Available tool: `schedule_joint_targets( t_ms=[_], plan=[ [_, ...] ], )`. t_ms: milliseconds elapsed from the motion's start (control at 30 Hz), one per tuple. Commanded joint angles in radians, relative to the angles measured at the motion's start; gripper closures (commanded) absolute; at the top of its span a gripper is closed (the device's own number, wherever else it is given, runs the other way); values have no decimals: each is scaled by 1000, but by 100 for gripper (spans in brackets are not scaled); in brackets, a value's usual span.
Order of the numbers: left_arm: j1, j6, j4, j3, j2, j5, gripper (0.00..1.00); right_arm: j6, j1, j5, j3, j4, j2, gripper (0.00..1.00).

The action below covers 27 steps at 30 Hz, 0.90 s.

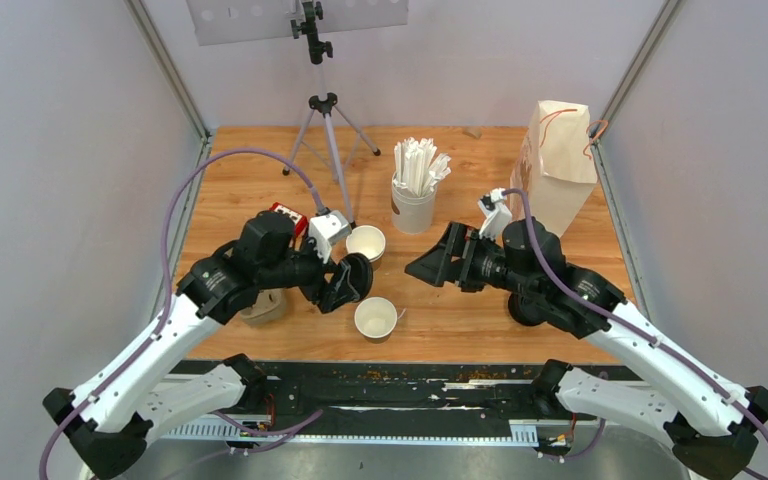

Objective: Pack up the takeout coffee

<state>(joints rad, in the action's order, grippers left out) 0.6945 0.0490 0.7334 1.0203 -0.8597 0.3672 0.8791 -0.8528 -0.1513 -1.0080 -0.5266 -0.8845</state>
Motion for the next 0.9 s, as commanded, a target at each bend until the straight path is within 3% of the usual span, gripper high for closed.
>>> schedule_joint_targets(
  t_ms=[0, 267, 467, 867],
  plan=[
    [52, 101, 126, 42, -47, -114, 26, -100, 3, 149, -30, -202, 55, 0],
    [166, 191, 135, 78, -197, -275, 29, -134, 3, 223, -7, -284, 110, 0],
    [236, 192, 227, 205, -393, -359, 28, -154, 3, 245, -9, -309, 110, 0],
    [311, 172, 334, 321, -618, -365, 22, -163, 3, 256, -10, -333, 132, 0]
  ],
)
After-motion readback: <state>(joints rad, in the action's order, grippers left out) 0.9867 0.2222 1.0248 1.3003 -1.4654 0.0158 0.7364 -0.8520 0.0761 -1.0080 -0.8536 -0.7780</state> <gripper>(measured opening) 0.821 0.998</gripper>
